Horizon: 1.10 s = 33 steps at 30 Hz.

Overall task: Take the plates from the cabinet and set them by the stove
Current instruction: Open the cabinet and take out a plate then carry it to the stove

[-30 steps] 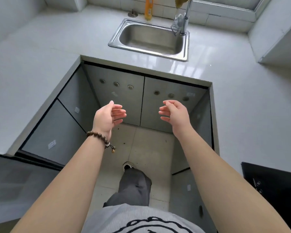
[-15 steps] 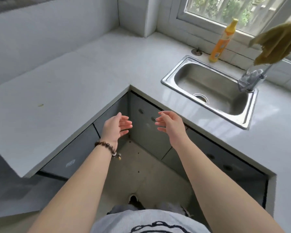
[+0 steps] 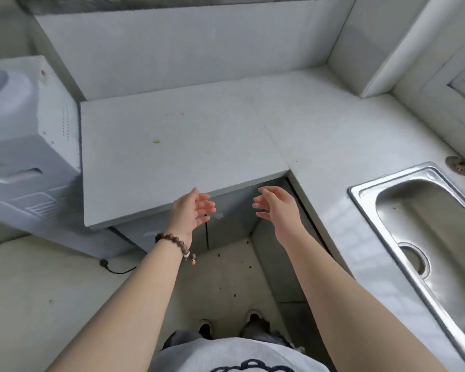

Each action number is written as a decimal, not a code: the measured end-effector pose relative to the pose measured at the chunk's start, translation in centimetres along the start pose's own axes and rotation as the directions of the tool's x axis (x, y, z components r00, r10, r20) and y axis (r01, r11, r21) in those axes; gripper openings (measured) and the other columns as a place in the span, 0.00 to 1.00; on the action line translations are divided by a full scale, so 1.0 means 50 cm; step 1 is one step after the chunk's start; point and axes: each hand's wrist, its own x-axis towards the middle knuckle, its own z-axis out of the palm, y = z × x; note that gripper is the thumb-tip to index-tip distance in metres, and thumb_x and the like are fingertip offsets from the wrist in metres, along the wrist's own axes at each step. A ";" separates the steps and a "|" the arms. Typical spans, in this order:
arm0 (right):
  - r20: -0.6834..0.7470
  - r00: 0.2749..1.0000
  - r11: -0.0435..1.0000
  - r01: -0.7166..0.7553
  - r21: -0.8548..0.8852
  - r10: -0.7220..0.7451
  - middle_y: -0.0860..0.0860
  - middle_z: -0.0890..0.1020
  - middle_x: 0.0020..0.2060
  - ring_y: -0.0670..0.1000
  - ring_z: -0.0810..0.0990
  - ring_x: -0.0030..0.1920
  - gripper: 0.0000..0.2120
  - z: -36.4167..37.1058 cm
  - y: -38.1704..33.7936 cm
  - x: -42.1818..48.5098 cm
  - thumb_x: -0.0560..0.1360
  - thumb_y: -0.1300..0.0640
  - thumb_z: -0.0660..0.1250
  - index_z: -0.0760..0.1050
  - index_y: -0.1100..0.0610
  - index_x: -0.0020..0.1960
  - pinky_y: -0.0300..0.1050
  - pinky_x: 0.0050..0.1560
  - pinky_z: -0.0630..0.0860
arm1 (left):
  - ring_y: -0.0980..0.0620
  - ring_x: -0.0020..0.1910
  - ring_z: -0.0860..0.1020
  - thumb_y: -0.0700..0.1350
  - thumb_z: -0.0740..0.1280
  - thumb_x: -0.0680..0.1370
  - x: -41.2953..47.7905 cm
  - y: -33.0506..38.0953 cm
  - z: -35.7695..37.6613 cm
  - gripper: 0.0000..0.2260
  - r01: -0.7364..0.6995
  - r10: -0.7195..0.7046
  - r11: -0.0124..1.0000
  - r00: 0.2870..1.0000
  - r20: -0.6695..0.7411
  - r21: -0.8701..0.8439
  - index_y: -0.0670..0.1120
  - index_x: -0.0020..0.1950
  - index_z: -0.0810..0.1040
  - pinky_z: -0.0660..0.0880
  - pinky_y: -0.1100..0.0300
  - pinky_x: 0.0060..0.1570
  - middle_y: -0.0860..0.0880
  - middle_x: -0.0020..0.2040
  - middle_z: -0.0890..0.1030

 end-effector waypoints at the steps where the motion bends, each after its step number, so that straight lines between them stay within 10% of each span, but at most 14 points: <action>1: 0.037 0.999 1.000 0.001 -0.014 -0.001 0.51 0.84 0.38 0.48 0.84 0.40 0.06 0.000 -0.005 0.014 0.79 0.56 0.63 0.78 0.54 0.51 0.45 0.43 0.81 | 0.51 0.37 0.82 0.52 0.58 0.82 0.003 -0.007 0.002 0.16 0.011 -0.012 0.999 0.999 -0.030 -0.034 0.43 0.45 0.79 0.77 0.55 0.42 0.46 0.39 0.83; 7: 0.198 0.980 0.995 -0.005 -0.096 0.024 0.51 0.84 0.38 0.48 0.84 0.40 0.06 -0.018 -0.018 0.074 0.79 0.57 0.63 0.79 0.55 0.51 0.45 0.43 0.80 | 0.49 0.46 0.82 0.45 0.61 0.82 0.028 -0.070 0.032 0.10 0.065 -0.149 0.945 0.958 -0.247 -0.320 0.40 0.56 0.77 0.78 0.56 0.44 0.42 0.50 0.82; 14: 0.234 0.971 0.988 -0.016 -0.150 0.051 0.55 0.84 0.42 0.51 0.84 0.43 0.07 -0.048 -0.005 0.126 0.79 0.58 0.63 0.79 0.56 0.52 0.49 0.48 0.81 | 0.43 0.72 0.68 0.37 0.55 0.82 0.100 -0.078 0.075 0.19 0.094 -0.235 0.870 0.942 -0.239 -0.485 0.35 0.73 0.64 0.69 0.51 0.69 0.38 0.73 0.68; 17: 0.249 0.966 0.985 -0.023 -0.171 0.066 0.56 0.84 0.43 0.53 0.84 0.45 0.07 -0.050 0.007 0.138 0.79 0.58 0.63 0.79 0.57 0.53 0.50 0.49 0.81 | 0.40 0.73 0.66 0.37 0.53 0.81 0.119 -0.081 0.082 0.14 0.111 -0.286 0.837 0.923 -0.256 -0.535 0.37 0.63 0.72 0.67 0.49 0.70 0.36 0.75 0.64; 21: 0.266 0.961 0.984 -0.029 -0.177 0.076 0.57 0.84 0.44 0.53 0.84 0.46 0.08 -0.052 0.017 0.150 0.80 0.59 0.62 0.79 0.57 0.54 0.49 0.50 0.81 | 0.28 0.71 0.63 0.31 0.53 0.80 0.153 -0.082 0.078 0.16 0.129 -0.300 0.837 0.921 -0.250 -0.532 0.48 0.39 0.68 0.63 0.40 0.71 0.25 0.59 0.72; 25: 0.275 0.958 0.983 -0.026 -0.181 0.076 0.56 0.84 0.44 0.53 0.84 0.46 0.08 -0.057 0.021 0.159 0.80 0.59 0.62 0.79 0.57 0.54 0.49 0.50 0.81 | 0.47 0.69 0.71 0.31 0.53 0.79 0.155 -0.116 0.066 0.12 0.023 -0.144 0.969 0.864 -0.482 -0.247 0.42 0.45 0.73 0.66 0.51 0.69 0.46 0.50 0.77; 33: 0.302 0.947 0.983 -0.060 -0.173 0.111 0.54 0.84 0.42 0.51 0.84 0.44 0.07 -0.039 0.043 0.152 0.79 0.58 0.63 0.79 0.55 0.51 0.47 0.46 0.81 | 0.38 0.71 0.66 0.29 0.52 0.81 0.093 -0.118 0.059 0.13 0.151 -0.286 0.856 0.935 -0.208 -0.495 0.44 0.46 0.70 0.67 0.59 0.65 0.50 0.44 0.72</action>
